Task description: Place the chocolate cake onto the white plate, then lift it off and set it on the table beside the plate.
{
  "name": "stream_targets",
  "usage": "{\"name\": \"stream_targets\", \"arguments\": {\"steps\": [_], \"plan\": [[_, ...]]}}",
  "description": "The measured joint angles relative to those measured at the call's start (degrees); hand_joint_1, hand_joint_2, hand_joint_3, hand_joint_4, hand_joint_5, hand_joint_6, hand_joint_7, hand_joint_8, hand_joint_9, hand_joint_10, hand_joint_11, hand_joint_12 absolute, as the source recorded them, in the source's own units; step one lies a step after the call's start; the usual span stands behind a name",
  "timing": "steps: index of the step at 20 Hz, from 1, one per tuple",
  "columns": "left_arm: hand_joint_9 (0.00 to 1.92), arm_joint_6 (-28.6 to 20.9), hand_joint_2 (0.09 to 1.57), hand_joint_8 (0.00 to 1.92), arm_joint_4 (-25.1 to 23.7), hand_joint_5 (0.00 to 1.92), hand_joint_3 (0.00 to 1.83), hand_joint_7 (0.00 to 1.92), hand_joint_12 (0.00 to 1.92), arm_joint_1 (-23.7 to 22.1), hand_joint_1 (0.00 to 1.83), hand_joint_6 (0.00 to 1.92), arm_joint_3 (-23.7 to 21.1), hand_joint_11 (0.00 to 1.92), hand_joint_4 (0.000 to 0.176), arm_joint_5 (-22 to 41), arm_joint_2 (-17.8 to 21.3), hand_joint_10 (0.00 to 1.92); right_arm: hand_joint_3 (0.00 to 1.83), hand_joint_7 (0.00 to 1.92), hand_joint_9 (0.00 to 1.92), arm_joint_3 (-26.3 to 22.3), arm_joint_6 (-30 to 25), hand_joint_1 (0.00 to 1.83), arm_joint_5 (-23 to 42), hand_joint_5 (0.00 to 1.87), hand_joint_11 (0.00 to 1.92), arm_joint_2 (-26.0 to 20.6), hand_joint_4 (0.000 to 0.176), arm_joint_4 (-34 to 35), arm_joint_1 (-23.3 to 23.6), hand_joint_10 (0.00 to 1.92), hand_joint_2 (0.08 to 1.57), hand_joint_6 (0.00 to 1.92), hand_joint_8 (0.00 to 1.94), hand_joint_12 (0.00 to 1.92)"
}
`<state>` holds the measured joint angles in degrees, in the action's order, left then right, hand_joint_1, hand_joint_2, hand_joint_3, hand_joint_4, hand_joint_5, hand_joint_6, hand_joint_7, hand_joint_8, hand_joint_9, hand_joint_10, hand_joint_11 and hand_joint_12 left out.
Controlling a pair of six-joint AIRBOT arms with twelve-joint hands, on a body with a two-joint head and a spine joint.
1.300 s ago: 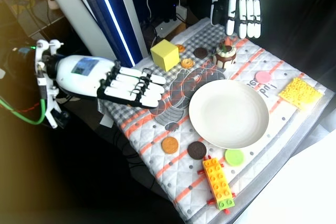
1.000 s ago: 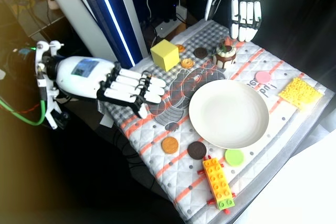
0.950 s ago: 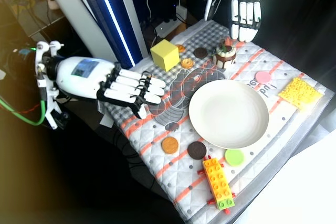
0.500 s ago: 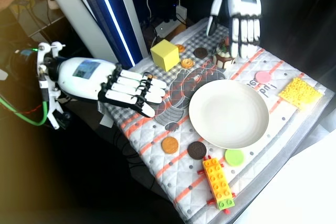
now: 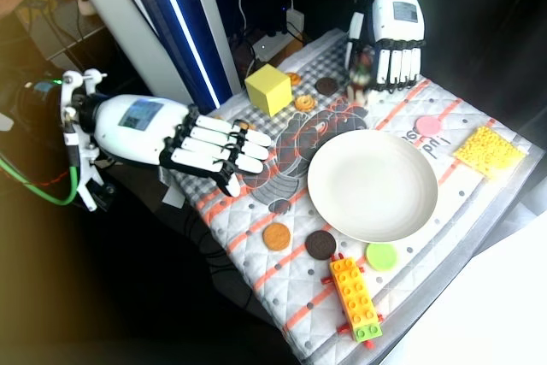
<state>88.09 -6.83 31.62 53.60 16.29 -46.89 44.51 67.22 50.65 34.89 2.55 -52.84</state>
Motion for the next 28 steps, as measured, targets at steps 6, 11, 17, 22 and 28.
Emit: {"name": "stream_targets", "arguments": {"steps": [6, 11, 17, 22, 28], "plan": [[0.09, -0.1, 1.37, 1.74, -0.1, 0.11, 0.0, 0.49, 1.76, -5.1, 1.23, 1.57, 0.7, 0.02, 0.0, 2.8, 0.4, 1.56, 0.0, 0.0, 0.0, 0.0, 0.0, 0.58, 0.1, 0.0, 0.03, 0.0, 0.0, 0.3, -0.1, 0.0, 1.3, 0.0, 0.0, 0.02], [0.21, 0.0, 1.43, 1.32, 0.3, 0.45, 0.0, 0.2, 1.72, -11.7, 0.9, 1.78, 5.8, 0.23, 0.0, 1.1, -4.7, 1.37, 0.01, 0.0, 0.0, 0.3, 0.0, 0.57, 0.1, 0.0, 0.0, 0.4, 0.0, 0.3, -0.1, 0.0, 1.31, 0.0, 0.0, 0.0], [0.15, 0.0, 1.21, 1.72, 6.1, 0.11, 0.0, 0.08, 1.92, -14.4, 1.27, 1.48, 16.0, 0.19, 0.012, -3.5, -15.0, 1.9, 0.0, 0.0, 0.0, 0.9, 0.0, 0.65, -0.2, 0.0, 0.03, 1.6, 0.0, 0.4, -0.3, 0.0, 1.29, 0.0, 0.0, 0.02], [0.42, 0.0, 1.4, 1.8, 7.3, 0.35, 0.01, 0.55, 1.92, -15.8, 1.09, 1.67, 21.2, 0.58, 0.0, -6.7, -22.6, 1.92, 0.0, 0.0, 0.0, 1.3, 0.0, 0.62, -0.1, 0.0, 0.0, 1.7, 0.0, 0.6, -0.3, 0.0, 1.29, 0.0, 0.0, 0.63], [0.32, 0.0, 1.37, 1.65, 8.1, 0.54, 0.0, 0.53, 1.92, -16.3, 1.05, 1.7, 25.8, 0.33, 0.025, -10.0, -28.1, 1.74, 0.0, 0.0, 0.03, 1.6, 0.0, 0.63, -0.7, 0.0, 0.0, 1.9, 0.0, 0.5, -0.3, 0.01, 1.29, 0.0, 0.0, 0.64]]}}
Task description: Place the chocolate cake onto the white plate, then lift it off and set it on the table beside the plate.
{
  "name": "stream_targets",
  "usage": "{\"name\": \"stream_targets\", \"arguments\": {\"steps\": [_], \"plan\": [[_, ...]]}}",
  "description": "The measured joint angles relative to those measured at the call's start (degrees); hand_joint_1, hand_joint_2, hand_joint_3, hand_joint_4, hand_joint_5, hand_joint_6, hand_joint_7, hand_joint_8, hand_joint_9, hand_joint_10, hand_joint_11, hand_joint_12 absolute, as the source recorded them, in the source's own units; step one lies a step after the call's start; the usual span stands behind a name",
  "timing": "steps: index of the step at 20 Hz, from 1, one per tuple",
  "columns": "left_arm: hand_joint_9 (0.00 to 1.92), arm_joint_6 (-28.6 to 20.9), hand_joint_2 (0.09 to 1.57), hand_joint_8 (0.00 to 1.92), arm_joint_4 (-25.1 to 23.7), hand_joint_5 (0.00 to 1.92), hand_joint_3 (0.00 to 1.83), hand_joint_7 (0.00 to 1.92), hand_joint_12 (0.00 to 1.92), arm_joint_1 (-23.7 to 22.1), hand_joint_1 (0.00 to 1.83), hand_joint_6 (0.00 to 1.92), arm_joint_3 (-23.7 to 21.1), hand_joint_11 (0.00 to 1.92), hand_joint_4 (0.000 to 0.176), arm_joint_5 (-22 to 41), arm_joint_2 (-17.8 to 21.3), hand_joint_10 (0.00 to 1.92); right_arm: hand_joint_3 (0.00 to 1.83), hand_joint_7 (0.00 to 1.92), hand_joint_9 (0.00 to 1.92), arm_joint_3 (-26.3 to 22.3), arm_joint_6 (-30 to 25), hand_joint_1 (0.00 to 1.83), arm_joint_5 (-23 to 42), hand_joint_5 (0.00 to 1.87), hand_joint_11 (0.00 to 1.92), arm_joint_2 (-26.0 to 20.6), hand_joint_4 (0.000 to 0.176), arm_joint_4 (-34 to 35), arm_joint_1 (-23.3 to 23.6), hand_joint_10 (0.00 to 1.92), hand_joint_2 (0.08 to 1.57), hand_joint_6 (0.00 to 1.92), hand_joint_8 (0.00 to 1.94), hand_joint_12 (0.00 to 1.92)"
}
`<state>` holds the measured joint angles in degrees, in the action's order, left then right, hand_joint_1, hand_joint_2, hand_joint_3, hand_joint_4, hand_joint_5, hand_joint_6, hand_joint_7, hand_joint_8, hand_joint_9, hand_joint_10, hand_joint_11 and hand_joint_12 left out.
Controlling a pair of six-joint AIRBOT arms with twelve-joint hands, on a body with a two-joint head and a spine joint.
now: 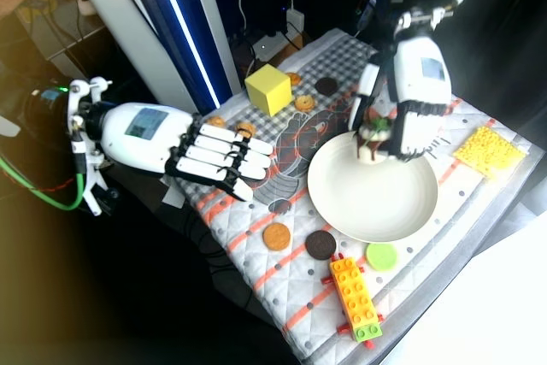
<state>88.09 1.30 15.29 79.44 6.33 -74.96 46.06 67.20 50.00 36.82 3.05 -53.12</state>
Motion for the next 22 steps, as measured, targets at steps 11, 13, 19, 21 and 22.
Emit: {"name": "stream_targets", "arguments": {"steps": [11, 13, 19, 21, 22], "plan": [[0.0, 0.0, 1.07, 0.0, 4.0, 0.0, 0.0, 0.0, 0.0, 1.0, 0.74, 0.0, 4.3, 0.0, 0.131, -1.9, -5.0, 0.0, 0.0, 0.0, 0.05, 0.4, 0.0, 0.66, -0.6, 0.0, 0.0, 0.6, 0.0, 0.2, 0.0, 0.01, 1.27, 0.0, 0.0, 0.73], [0.0, 0.0, 1.05, 0.0, 4.2, 0.0, 0.0, 0.0, 0.0, 1.0, 0.74, 0.0, 4.1, 0.0, 0.15, -1.5, -4.8, 0.0, 0.0, 0.0, 0.05, 0.4, 0.0, 0.66, -0.6, 0.0, 0.0, 0.6, 0.0, 0.2, 0.0, 0.01, 1.26, 0.0, 0.0, 0.74], [0.0, -0.9, 0.99, 0.0, 5.3, 0.0, 0.0, 0.0, 0.0, 1.4, 0.56, 0.0, -2.9, 0.0, 0.176, 4.9, 3.3, 0.0, 0.0, 0.0, 0.06, 1.4, -1.6, 0.58, -0.7, 0.0, 0.0, 0.7, 0.014, 0.2, 0.0, 0.04, 1.16, 0.0, 0.0, 0.9], [0.0, -0.9, 0.98, 0.0, 3.9, 0.0, 0.0, 0.0, 0.0, 1.7, 0.48, 0.0, -5.6, 0.0, 0.176, 7.5, 6.4, 0.0, 0.01, 0.0, 0.04, 2.2, -3.0, 0.63, -0.6, 0.0, 0.0, 1.0, 0.023, 0.2, 0.0, 0.03, 1.19, 0.0, 0.0, 0.8], [0.0, -0.9, 0.99, 0.0, 3.5, 0.0, 0.0, 0.0, 0.0, 1.9, 0.45, 0.0, -7.0, 0.0, 0.176, 8.6, 7.6, 0.0, 0.01, 0.0, 0.03, 2.7, -3.4, 0.66, -0.7, 0.0, 0.0, 1.3, 0.008, 0.2, 0.2, 0.03, 1.21, 0.0, 0.0, 0.78]]}}
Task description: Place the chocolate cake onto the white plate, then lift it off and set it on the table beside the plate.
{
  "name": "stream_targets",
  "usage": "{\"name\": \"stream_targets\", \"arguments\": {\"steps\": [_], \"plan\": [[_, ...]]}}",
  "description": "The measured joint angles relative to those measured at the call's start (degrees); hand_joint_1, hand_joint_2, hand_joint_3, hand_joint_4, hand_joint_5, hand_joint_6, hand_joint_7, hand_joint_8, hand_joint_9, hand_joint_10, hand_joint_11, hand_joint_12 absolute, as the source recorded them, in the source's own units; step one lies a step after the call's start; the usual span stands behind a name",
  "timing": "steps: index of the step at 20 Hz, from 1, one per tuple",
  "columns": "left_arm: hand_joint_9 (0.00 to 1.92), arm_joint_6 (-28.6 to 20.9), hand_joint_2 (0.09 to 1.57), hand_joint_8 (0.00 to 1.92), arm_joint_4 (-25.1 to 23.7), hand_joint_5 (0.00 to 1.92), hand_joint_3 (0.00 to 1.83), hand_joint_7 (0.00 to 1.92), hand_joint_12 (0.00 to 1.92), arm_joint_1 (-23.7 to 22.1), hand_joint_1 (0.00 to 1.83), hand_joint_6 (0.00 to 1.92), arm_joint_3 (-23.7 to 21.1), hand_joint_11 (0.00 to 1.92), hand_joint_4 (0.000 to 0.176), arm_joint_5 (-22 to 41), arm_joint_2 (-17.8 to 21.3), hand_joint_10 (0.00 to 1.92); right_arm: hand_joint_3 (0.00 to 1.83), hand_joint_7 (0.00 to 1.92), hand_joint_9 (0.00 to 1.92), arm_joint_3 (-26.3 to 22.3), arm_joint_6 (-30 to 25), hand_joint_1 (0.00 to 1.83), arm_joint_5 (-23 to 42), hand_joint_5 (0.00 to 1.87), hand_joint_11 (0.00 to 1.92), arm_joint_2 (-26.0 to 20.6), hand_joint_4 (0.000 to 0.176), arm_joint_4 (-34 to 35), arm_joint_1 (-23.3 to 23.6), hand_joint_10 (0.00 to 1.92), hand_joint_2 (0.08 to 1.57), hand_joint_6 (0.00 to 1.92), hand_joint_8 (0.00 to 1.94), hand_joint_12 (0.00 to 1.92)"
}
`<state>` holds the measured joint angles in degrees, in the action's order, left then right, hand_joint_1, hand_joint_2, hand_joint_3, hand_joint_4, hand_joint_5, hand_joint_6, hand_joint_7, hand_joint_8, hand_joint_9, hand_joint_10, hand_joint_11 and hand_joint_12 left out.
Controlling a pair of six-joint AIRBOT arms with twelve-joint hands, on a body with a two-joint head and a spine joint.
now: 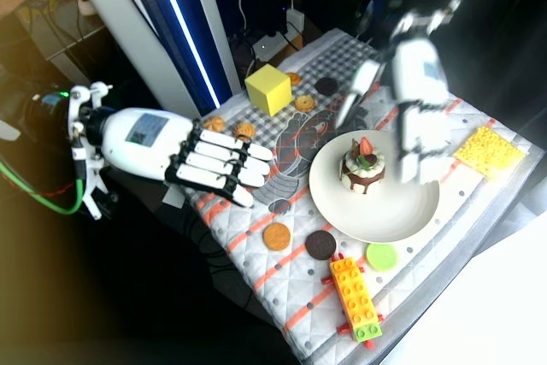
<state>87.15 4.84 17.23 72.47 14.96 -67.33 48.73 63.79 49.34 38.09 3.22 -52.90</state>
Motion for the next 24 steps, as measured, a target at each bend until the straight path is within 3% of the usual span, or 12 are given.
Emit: {"name": "stream_targets", "arguments": {"steps": [1, 3, 6, 8, 9, 12, 14, 15, 17, 19, 21, 24], "plan": [[0.0, 0.0, 0.99, 0.0, -1.2, 0.0, 0.0, 0.0, 0.0, 0.2, 0.53, 0.0, -2.1, 0.0, 0.168, 1.1, 1.7, 0.0, 0.01, 0.0, 0.03, 0.7, -0.9, 0.69, -0.3, 0.0, 0.0, 0.8, 0.005, 0.0, 1.0, 0.03, 1.21, 0.0, 0.0, 0.83], [0.0, -0.1, 1.03, 0.0, -3.2, 0.0, 0.0, 0.0, 0.0, 0.2, 0.59, 0.0, -5.1, 0.0, 0.152, 2.7, 4.2, 0.0, 0.0, 0.04, 0.01, 1.8, -1.7, 0.7, -0.2, 0.0, 0.0, 1.6, 0.005, -0.7, 2.4, 0.25, 1.21, 0.0, 0.0, 1.35], [0.0, -0.2, 1.08, 0.0, -6.0, 0.0, 0.02, 0.0, 0.0, 2.0, 0.66, 0.0, -9.9, 0.0, 0.159, 6.3, 9.8, 0.0, 0.0, 0.03, 0.0, 4.3, -2.2, 0.65, -3.1, 0.0, 0.0, 3.9, 0.0, -1.5, 7.7, 0.25, 1.23, 0.0, 0.0, 1.33], [0.0, -0.5, 1.1, 0.0, -6.3, 0.0, 0.02, 0.0, 0.0, 3.9, 0.64, 0.0, -12.5, 0.0, 0.123, 8.0, 13.6, 0.0, 0.01, 0.01, 0.0, 6.4, -2.2, 0.58, -7.1, 0.0, 0.0, 6.4, 0.0, -3.7, 12.8, 0.21, 1.24, 0.0, 0.0, 1.34], [0.0, -2.3, 1.1, 0.0, -7.5, 0.0, 0.02, 0.0, 0.0, 5.2, 0.62, 0.0, -13.5, 0.0, 0.127, 9.5, 15.7, 0.0, 0.0, 0.02, 0.0, 7.3, -2.2, 0.55, -9.1, 0.0, 0.0, 8.0, 0.0, -4.9, 15.1, 0.25, 1.23, 0.0, 0.0, 1.36], [0.0, -9.1, 1.1, 0.0, -8.8, 0.02, 0.02, 0.0, 0.0, 8.6, 0.81, 0.01, -14.0, 0.0, 0.131, 13.4, 18.3, 0.0, 0.0, 0.05, 0.0, 9.5, -2.3, 0.64, -12.8, 0.0, 0.0, 11.3, 0.012, -5.9, 17.8, 0.52, 1.22, 0.0, 0.01, 1.68], [0.0, -13.1, 1.13, 0.0, -8.9, 0.06, 0.02, 0.0, 0.0, 12.4, 0.77, 0.02, -14.7, 0.0, 0.118, 17.0, 20.2, 0.0, 0.0, 0.08, 0.0, 12.2, -2.3, 0.77, -16.0, 0.01, 0.0, 14.1, 0.03, -5.8, 20.6, 0.53, 1.21, 0.01, 0.02, 1.64], [0.0, -15.1, 1.14, 0.0, -9.6, 0.08, 0.02, 0.0, 0.0, 14.0, 0.76, 0.03, -15.0, 0.0, 0.1, 18.7, 20.8, 0.0, 0.0, 0.06, 0.0, 13.4, -2.2, 0.83, -17.3, 0.02, 0.0, 15.3, 0.021, -5.8, 21.8, 0.51, 1.21, 0.01, 0.01, 1.63], [0.0, -18.6, 1.14, 0.0, -9.9, 0.09, 0.02, 0.0, 0.0, 17.0, 0.74, 0.03, -15.4, 0.0, 0.107, 22.2, 21.9, 0.0, 0.0, 0.0, 0.0, 15.3, -2.2, 0.88, -20.1, 0.01, 0.0, 17.7, 0.0, -5.9, 24.7, 0.04, 1.17, 0.0, 0.0, 1.54], [0.0, -19.9, 1.17, 0.0, -8.4, 0.09, 0.03, 0.0, 0.0, 20.3, 0.76, 0.03, -16.1, 0.0, 0.074, 26.0, 22.9, 0.0, 0.0, 0.0, 0.0, 16.6, -2.3, 0.81, -21.6, 0.0, 0.0, 19.8, 0.028, -8.0, 26.8, 0.0, 1.15, 0.0, 0.0, 1.29], [0.0, -20.0, 1.17, 0.0, -6.6, 0.11, 0.02, 0.0, 0.0, 23.2, 0.78, 0.03, -16.9, 0.0, 0.077, 29.1, 23.6, 0.0, 0.0, 0.0, 0.0, 18.8, -2.3, 0.9, -23.5, 0.0, 0.0, 22.9, 0.001, -7.7, 28.5, 0.0, 1.17, 0.0, 0.0, 1.24], [0.0, -20.0, 1.19, 0.0, -4.8, 0.12, 0.02, 0.0, 0.0, 27.6, 0.77, 0.03, -18.2, 0.0, 0.061, 33.3, 24.6, 0.0, 0.0, 0.0, 0.0, 21.0, -2.3, 0.86, -26.0, 0.0, 0.0, 25.9, 0.015, -7.8, 29.7, 0.0, 1.22, 0.0, 0.0, 0.95]]}}
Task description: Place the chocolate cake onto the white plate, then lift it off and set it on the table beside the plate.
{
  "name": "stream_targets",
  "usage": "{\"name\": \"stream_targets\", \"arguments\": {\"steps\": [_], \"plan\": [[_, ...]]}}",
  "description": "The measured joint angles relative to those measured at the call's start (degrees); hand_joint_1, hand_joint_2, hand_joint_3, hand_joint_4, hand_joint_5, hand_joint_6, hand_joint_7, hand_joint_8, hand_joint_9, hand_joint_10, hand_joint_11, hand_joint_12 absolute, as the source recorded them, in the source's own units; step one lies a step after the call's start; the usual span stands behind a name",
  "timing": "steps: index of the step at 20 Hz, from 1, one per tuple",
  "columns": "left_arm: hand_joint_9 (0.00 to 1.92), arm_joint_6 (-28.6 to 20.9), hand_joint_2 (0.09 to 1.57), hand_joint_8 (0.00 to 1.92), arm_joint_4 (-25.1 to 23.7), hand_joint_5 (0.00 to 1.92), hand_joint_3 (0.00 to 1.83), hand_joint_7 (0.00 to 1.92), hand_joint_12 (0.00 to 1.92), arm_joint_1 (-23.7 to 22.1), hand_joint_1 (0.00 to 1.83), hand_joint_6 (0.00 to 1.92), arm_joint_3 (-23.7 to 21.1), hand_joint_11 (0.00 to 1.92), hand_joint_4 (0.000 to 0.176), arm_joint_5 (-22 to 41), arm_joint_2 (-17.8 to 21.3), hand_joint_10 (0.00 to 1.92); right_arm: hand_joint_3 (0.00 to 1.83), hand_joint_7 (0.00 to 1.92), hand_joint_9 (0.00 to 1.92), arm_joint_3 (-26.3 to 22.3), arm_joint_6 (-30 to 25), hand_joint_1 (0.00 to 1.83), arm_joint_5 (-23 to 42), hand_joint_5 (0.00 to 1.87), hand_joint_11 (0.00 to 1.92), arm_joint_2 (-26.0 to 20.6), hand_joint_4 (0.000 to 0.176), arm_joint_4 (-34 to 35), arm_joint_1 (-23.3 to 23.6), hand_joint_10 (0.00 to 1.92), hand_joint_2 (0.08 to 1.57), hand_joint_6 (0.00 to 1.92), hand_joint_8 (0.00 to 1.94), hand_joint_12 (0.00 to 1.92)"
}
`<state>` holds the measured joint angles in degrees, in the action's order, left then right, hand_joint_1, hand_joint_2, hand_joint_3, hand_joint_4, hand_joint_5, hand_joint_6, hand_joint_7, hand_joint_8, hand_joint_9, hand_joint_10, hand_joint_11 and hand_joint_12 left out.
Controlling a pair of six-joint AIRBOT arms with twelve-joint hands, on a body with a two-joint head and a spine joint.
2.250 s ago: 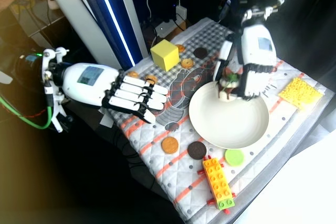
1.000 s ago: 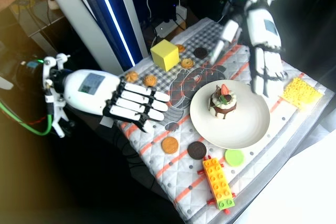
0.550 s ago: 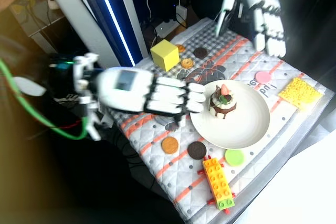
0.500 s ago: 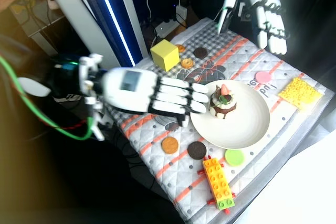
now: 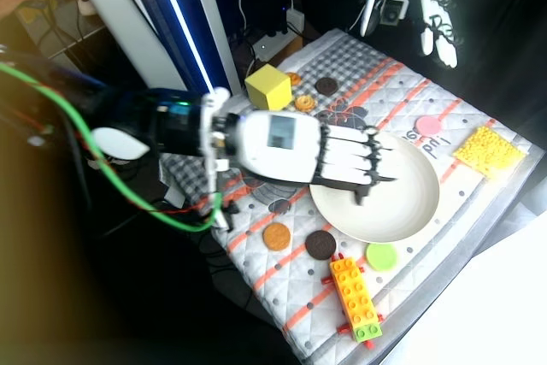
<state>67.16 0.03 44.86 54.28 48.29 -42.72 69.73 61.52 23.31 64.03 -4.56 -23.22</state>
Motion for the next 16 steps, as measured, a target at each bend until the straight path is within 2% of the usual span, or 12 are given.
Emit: {"name": "stream_targets", "arguments": {"steps": [1, 2, 3, 8, 9, 10, 11, 12, 13, 14, 15, 16], "plan": [[0.0, 0.0, 1.19, 0.0, 0.6, 0.13, 0.02, 0.0, 0.0, 1.5, 0.76, 0.03, -0.1, 0.0, 0.059, 1.2, 0.2, 0.0, 0.0, 0.0, 0.05, 0.6, 0.0, 0.86, -0.9, 0.0, 0.0, 1.0, 0.009, 0.0, 0.3, 0.02, 1.21, 0.0, 0.0, 1.12], [0.0, 0.0, 1.19, 0.0, 1.5, 0.13, 0.02, 0.0, 0.0, 2.4, 0.74, 0.03, -0.2, 0.0, 0.069, 2.1, 0.3, 0.0, 0.0, 0.05, 0.17, 1.1, 0.0, 0.87, -1.4, 0.02, 0.0, 2.0, 0.0, -0.3, 0.6, 0.07, 1.2, 0.01, 0.01, 1.32], [0.0, 0.0, 1.19, 0.0, 2.6, 0.13, 0.01, 0.0, 0.0, 3.1, 0.73, 0.03, -0.2, 0.0, 0.072, 2.7, 0.5, 0.0, 0.0, 0.12, 0.21, 1.6, 0.0, 0.88, -2.1, 0.05, 0.0, 2.9, 0.0, -0.7, 0.9, 0.08, 1.18, 0.01, 0.02, 1.31], [0.0, -0.2, 1.2, 0.01, 4.5, 0.16, 0.01, 0.02, 0.01, 4.7, 0.63, 0.03, -0.2, 0.02, 0.099, 5.7, 0.8, 0.0, 0.0, 0.07, 0.12, 3.4, 0.0, 0.92, -4.1, 0.05, 0.0, 6.8, 0.0, -1.1, 0.9, 0.01, 1.17, 0.0, 0.0, 0.88], [0.0, -0.2, 1.2, 0.0, 4.6, 0.16, 0.01, 0.02, 0.01, 4.7, 0.63, 0.03, -0.2, 0.02, 0.113, 5.7, 0.8, 0.0, 0.0, 0.07, 0.13, 3.8, 0.0, 0.94, -4.4, 0.07, 0.0, 7.0, 0.0, -1.1, 0.9, 0.01, 1.15, 0.0, 0.0, 0.89], [0.0, -0.2, 1.2, 0.0, 4.9, 0.16, 0.01, 0.02, 0.02, 4.7, 0.63, 0.03, -0.2, 0.02, 0.104, 5.8, 0.8, 0.0, 0.0, 0.16, 0.26, 4.3, 0.0, 0.97, -5.4, 0.17, 0.0, 7.4, 0.0, -1.1, 0.9, 0.04, 1.15, 0.02, 0.01, 1.19], [0.0, -0.2, 1.2, 0.0, 4.9, 0.16, 0.01, 0.01, 0.02, 4.7, 0.63, 0.03, -0.2, 0.02, 0.099, 5.9, 0.9, 0.0, 0.0, 0.32, 0.42, 4.7, 0.0, 1.05, -5.6, 0.27, 0.04, 7.8, 0.0, -1.1, 0.9, 0.1, 1.16, 0.04, 0.04, 1.43], [0.0, -0.2, 1.2, 0.0, 5.0, 0.17, 0.0, 0.02, 0.17, 4.7, 0.66, 0.01, -0.2, 0.0, 0.086, 6.1, 0.9, 0.0, 0.0, 0.6, 0.66, 5.1, 0.0, 1.11, -5.9, 0.44, 0.34, 8.3, 0.0, -1.1, 0.9, 0.4, 1.17, 0.07, 0.09, 1.53], [0.0, -0.2, 1.2, 0.0, 4.9, 0.18, 0.0, 0.02, 0.27, 4.7, 0.66, 0.0, -0.2, 0.0, 0.095, 6.2, 0.9, 0.0, 0.0, 0.75, 0.73, 5.5, 0.0, 1.14, -6.2, 0.55, 0.51, 8.7, 0.0, -1.1, 0.9, 0.69, 1.2, 0.08, 0.13, 1.57], [0.0, -0.2, 1.2, 0.0, 4.9, 0.18, 0.0, 0.03, 0.37, 4.7, 0.66, 0.0, -0.2, 0.0, 0.107, 6.3, 0.9, 0.0, 0.0, 0.82, 0.74, 5.9, 0.0, 1.16, -6.0, 0.6, 0.57, 9.0, 0.0, -1.1, 0.9, 0.86, 1.27, 1.18, 1.05, 1.6], [0.0, -0.2, 1.21, 0.0, 5.0, 0.18, 0.0, 0.02, 0.34, 4.7, 0.65, 0.0, -0.2, 0.0, 0.116, 6.3, 0.9, 0.0, 0.0, 0.79, 0.74, 6.4, 0.0, 1.14, -5.9, 0.58, 0.63, 9.3, 0.0, -1.0, 1.3, 1.06, 1.28, 1.43, 1.33, 1.7], [0.0, -0.2, 1.22, 0.0, 4.9, 0.17, 0.0, 0.02, 0.34, 4.7, 0.61, 0.0, -0.2, 0.0, 0.114, 6.4, 0.9, 0.0, 0.0, 0.73, 0.68, 6.9, 0.0, 1.13, -5.9, 0.64, 0.59, 9.6, 0.01, -1.0, 1.4, 1.2, 1.28, 1.45, 1.41, 1.78]]}}
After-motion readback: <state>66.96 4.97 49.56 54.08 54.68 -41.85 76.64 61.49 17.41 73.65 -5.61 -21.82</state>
